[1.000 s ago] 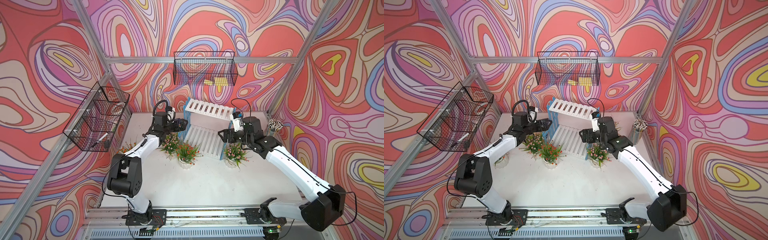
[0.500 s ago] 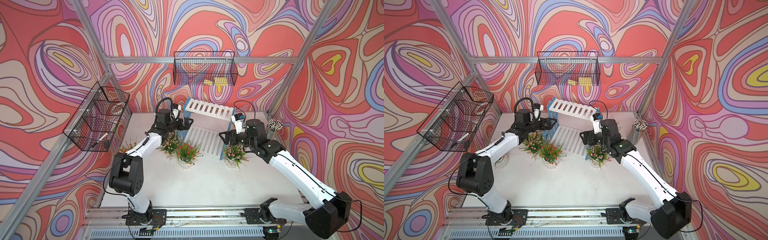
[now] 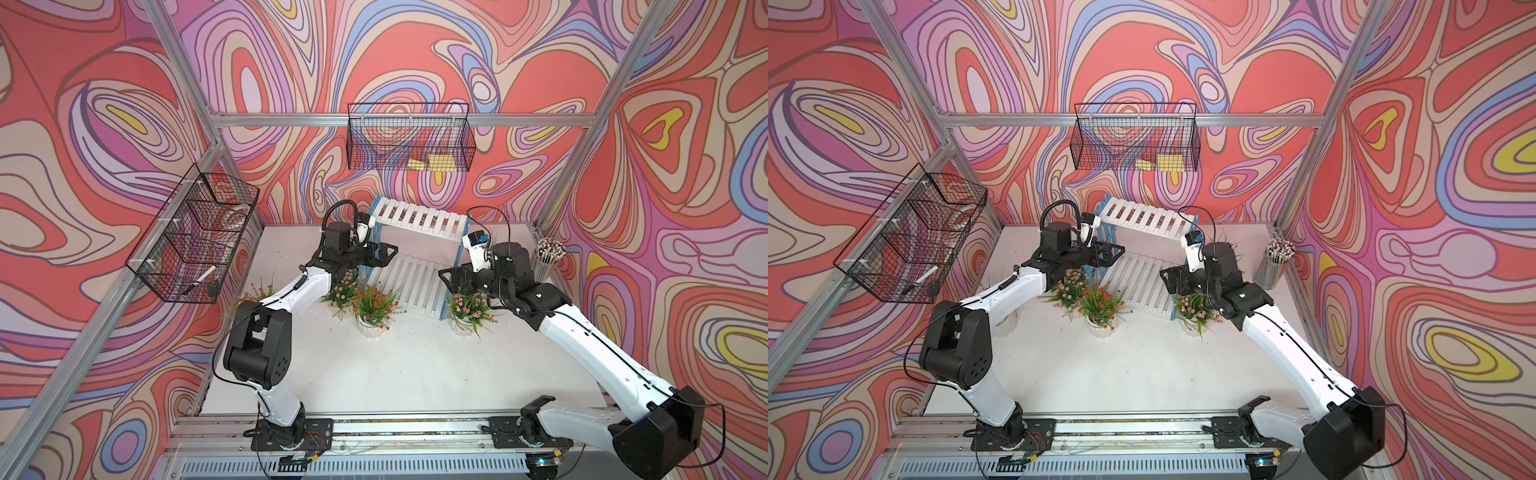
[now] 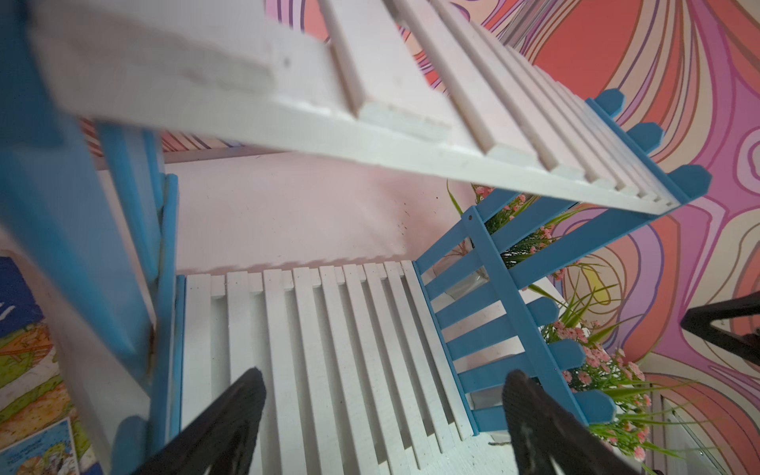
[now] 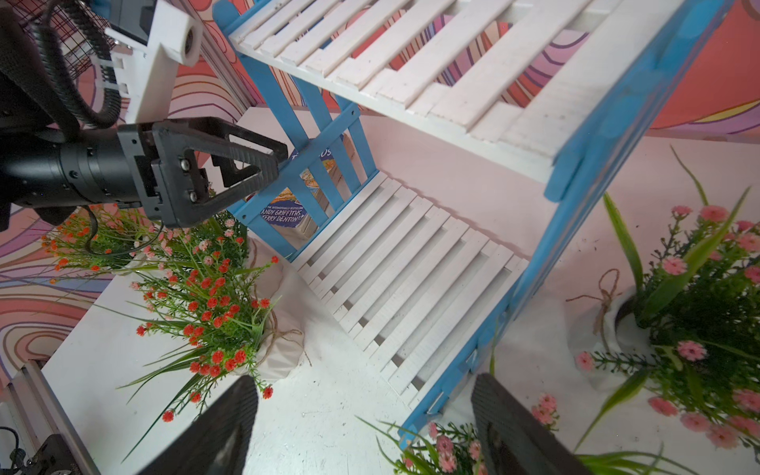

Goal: Place the baby's breath potted plants on the rack by color
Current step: Adjust the rack at the center of the board, then pick up the baby's breath potted plant from the center of the board.

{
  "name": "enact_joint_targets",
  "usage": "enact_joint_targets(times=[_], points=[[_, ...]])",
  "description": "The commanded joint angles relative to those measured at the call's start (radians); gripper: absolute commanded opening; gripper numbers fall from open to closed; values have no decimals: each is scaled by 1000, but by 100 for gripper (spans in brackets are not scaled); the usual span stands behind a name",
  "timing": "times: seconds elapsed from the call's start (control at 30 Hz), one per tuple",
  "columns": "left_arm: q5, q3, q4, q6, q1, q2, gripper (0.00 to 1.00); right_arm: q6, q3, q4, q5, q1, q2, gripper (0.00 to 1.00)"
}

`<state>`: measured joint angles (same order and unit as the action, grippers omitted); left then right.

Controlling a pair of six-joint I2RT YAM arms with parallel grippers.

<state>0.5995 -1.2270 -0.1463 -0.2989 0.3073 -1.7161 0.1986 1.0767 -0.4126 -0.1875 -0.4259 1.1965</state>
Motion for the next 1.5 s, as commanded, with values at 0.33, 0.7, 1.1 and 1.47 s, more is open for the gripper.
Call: enact_joint_targets(times=[0.33,0.7,1.1,1.47], points=[[-137,-99,355,41,9,248,92,-22,-14,-39,-85,-12,-77,85],[-263,-114,706,26,4,376,92,5,-32,-30,-52,-146,-10,85],[-305,-35,774,5,4,428,92,250,-246,94,167,-457,-1,85],[-274,21,689,-36,3,414,91,611,-438,176,792,-779,-53,86]])
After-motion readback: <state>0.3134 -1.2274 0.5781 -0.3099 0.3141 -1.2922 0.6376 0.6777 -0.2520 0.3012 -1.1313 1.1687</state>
